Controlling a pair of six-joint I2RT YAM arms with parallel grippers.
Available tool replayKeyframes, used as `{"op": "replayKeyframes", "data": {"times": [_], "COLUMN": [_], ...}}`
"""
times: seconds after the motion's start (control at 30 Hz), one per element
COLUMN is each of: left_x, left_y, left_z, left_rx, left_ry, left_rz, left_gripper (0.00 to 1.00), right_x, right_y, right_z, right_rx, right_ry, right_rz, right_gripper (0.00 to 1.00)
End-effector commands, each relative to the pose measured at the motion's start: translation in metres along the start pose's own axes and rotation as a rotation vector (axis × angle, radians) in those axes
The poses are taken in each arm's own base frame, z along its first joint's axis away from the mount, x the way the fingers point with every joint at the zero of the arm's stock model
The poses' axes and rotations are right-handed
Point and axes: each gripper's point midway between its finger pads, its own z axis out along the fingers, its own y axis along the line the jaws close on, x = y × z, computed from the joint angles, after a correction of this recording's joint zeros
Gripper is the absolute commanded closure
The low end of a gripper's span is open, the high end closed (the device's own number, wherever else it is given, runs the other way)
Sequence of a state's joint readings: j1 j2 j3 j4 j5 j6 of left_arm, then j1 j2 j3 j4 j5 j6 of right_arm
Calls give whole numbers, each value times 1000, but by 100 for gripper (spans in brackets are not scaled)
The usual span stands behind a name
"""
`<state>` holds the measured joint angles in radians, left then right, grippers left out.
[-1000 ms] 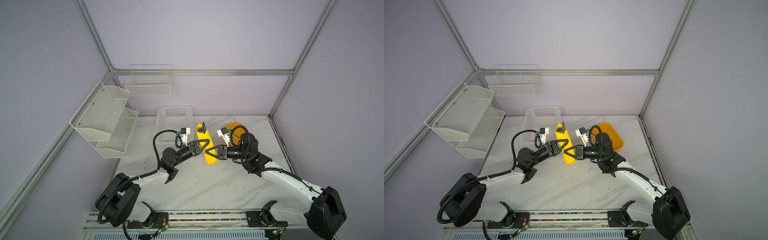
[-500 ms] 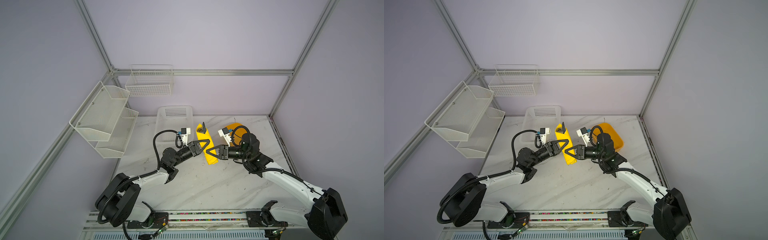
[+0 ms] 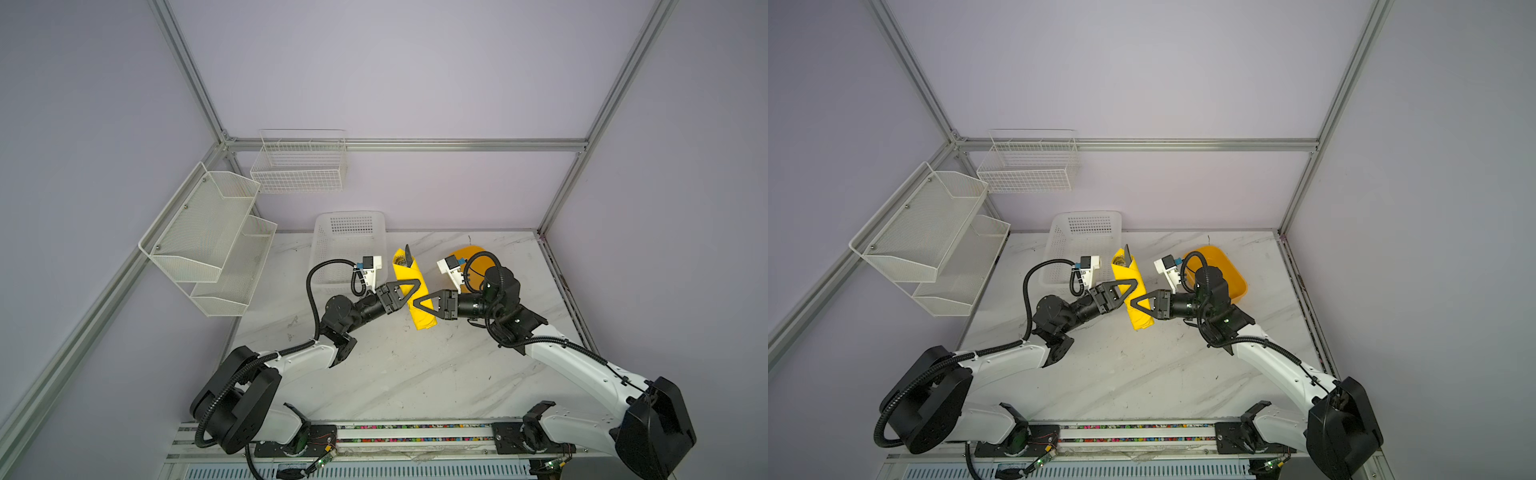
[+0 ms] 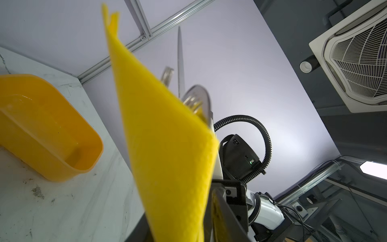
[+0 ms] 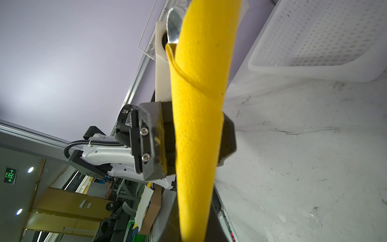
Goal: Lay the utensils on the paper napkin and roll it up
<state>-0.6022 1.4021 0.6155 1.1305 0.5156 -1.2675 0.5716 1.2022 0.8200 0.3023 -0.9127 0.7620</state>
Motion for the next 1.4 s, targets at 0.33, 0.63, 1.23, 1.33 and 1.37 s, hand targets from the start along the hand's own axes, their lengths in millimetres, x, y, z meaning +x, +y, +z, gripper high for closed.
{"op": "replayKeyframes", "data": {"times": [0.33, 0.63, 1.23, 1.33, 1.37], "left_x": [-3, -5, -11, -11, -11], "left_y": [-16, -18, -28, -31, -33], "left_z": [-2, -1, -1, 0, 0], "left_rx": [41, 42, 65, 76, 80], "left_ry": [1, -6, -26, -24, -23], "left_rz": [57, 69, 108, 112, 113], "left_gripper": [65, 78, 91, 92, 93], "right_x": [-12, -11, -10, -11, -12], "right_y": [15, 13, 17, 19, 21], "right_z": [-3, -3, -5, -5, -6], "right_rx": [-36, -33, -45, -48, -50], "right_ry": [-33, -32, -27, -29, -32], "right_rz": [-51, -47, -55, -59, -64], "right_gripper": [93, 93, 90, 89, 89]}}
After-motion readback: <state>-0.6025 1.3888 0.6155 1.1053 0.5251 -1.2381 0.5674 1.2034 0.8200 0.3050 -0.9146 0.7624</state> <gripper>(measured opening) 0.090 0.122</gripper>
